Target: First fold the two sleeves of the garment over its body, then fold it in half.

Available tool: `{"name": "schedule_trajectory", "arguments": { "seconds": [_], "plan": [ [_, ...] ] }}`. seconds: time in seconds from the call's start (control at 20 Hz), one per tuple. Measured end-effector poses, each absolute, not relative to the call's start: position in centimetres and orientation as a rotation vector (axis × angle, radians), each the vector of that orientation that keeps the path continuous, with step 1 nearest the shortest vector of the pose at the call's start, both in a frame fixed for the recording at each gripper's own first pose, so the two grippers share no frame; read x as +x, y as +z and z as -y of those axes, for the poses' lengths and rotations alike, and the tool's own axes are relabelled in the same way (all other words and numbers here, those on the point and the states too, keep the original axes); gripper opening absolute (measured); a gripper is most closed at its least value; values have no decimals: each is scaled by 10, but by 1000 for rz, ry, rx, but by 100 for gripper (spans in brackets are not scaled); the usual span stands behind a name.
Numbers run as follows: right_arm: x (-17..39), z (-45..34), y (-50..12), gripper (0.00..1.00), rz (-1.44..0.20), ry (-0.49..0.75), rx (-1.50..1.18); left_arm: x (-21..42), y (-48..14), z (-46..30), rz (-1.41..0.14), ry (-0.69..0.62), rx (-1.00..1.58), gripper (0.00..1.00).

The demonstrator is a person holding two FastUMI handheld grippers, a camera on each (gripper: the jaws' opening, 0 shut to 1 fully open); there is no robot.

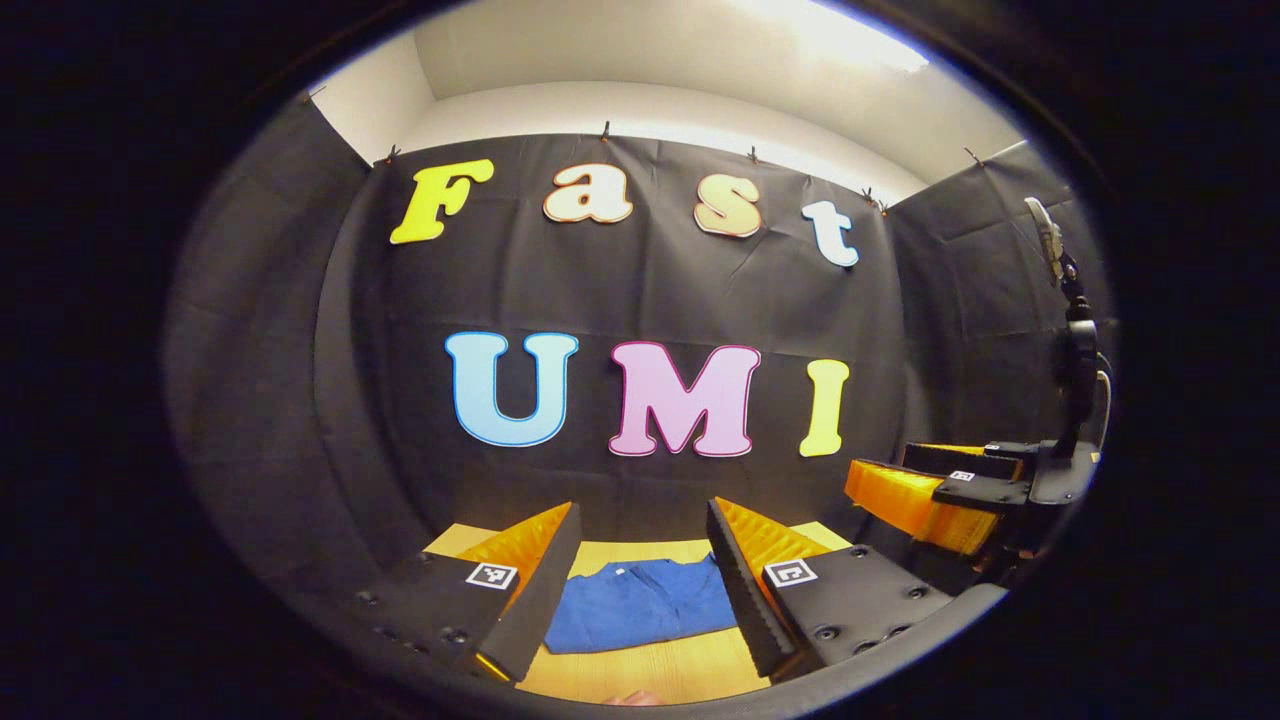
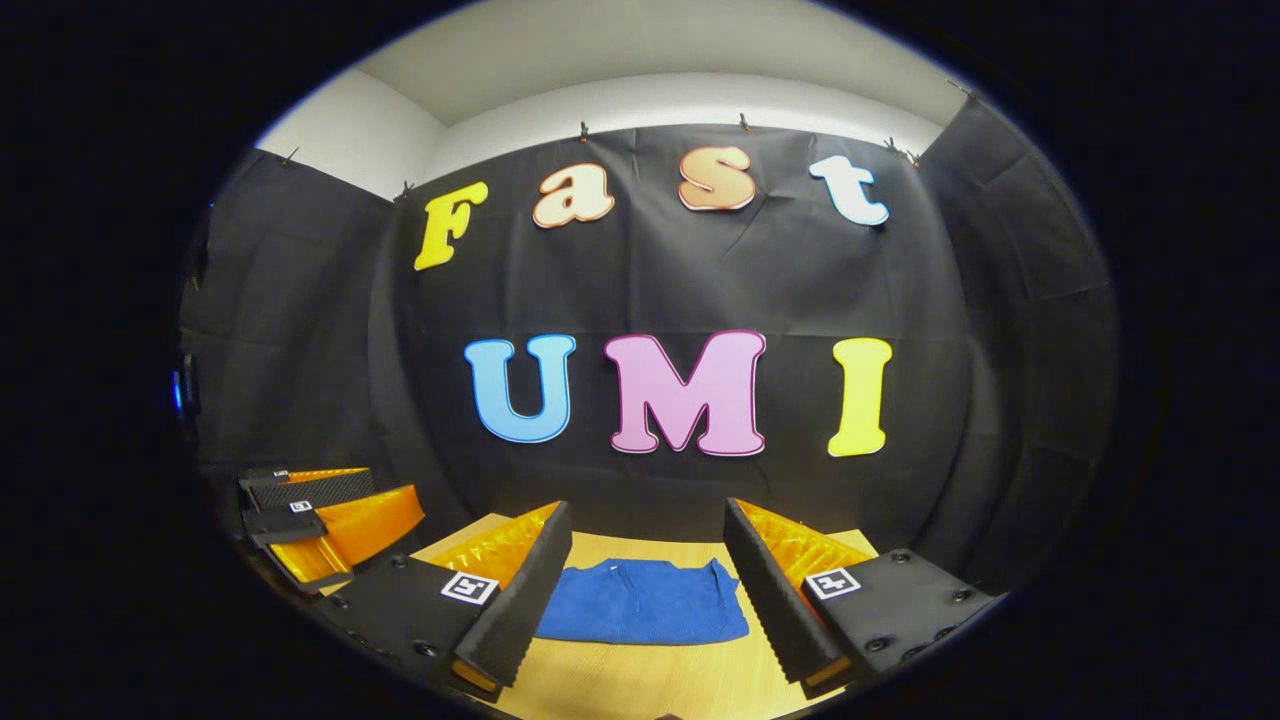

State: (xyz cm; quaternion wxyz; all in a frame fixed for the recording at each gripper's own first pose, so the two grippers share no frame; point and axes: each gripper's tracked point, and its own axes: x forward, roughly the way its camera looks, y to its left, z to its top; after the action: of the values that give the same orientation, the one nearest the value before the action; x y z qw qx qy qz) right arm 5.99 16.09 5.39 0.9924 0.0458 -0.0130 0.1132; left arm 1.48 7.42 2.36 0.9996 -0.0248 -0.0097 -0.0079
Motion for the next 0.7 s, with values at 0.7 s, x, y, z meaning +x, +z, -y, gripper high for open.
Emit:
{"name": "schedule_trajectory", "arguments": {
  "seconds": [0.7],
  "plan": [
    [15,-153,84,96,93,235,32,-24,44,-81,20,87,-66,72]
  ]
}}
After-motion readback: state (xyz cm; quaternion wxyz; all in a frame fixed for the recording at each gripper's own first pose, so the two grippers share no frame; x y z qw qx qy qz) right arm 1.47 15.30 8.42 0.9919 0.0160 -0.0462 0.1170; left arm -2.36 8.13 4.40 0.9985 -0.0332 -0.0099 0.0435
